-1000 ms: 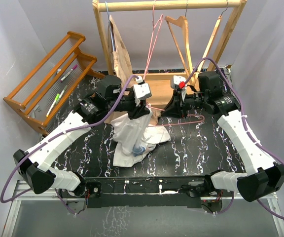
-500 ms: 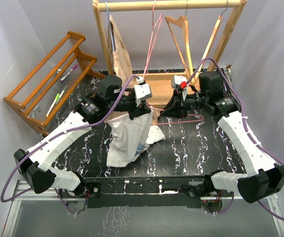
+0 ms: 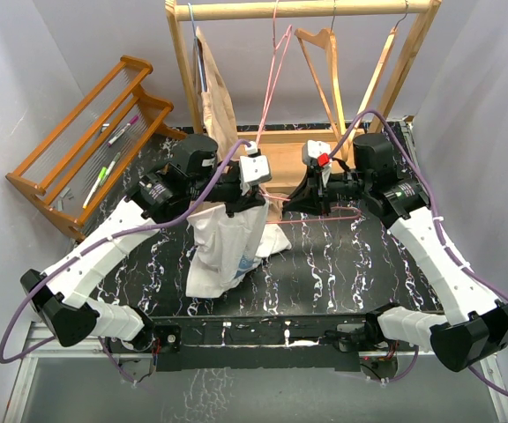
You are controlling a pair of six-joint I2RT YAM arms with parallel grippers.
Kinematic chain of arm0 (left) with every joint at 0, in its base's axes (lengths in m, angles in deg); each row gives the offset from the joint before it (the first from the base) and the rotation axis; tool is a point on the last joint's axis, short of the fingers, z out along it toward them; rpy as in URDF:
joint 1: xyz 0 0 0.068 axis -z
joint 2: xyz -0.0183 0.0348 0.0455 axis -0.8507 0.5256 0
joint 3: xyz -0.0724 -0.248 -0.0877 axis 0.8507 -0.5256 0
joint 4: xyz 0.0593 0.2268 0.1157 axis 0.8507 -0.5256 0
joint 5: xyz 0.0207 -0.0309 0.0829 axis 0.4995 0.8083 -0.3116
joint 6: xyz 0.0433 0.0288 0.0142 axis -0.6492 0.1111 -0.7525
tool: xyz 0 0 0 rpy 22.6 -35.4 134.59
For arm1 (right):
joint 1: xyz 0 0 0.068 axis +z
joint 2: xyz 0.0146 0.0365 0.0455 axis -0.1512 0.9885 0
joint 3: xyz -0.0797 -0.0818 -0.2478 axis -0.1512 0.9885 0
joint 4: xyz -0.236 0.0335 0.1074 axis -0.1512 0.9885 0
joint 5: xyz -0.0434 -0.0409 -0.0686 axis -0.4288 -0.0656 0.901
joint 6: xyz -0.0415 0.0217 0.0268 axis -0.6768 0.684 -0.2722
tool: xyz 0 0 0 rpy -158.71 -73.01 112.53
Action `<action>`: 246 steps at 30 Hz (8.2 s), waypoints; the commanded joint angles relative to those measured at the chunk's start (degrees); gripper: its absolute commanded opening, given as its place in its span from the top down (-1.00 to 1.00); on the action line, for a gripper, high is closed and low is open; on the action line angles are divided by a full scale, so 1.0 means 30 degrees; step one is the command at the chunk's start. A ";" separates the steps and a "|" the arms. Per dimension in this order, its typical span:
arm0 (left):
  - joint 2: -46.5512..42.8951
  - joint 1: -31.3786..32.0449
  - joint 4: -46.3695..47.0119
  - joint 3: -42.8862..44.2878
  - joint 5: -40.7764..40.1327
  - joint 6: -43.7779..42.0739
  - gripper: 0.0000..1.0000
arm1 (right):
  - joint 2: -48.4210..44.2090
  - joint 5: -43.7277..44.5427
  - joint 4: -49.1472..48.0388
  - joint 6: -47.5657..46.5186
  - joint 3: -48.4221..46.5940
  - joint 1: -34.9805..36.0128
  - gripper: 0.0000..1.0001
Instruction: Place the t-shirt on the hanger
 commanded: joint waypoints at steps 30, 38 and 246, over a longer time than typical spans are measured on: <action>-0.2640 -0.0697 -0.9138 0.2577 -0.0014 -0.3928 1.00 | 0.1408 1.5707 -0.0686 1.5254 -0.5297 -0.1006 -0.09; -0.2907 -0.0704 -0.9554 0.1903 0.0141 -0.4441 1.00 | 0.1185 1.5535 -0.1535 1.5485 -0.5718 -0.1387 -0.11; -0.2768 -0.0701 0.6242 -0.4973 -0.8387 -0.3296 1.00 | 0.0587 0.6980 -0.4163 2.7454 0.7019 -0.1461 -0.01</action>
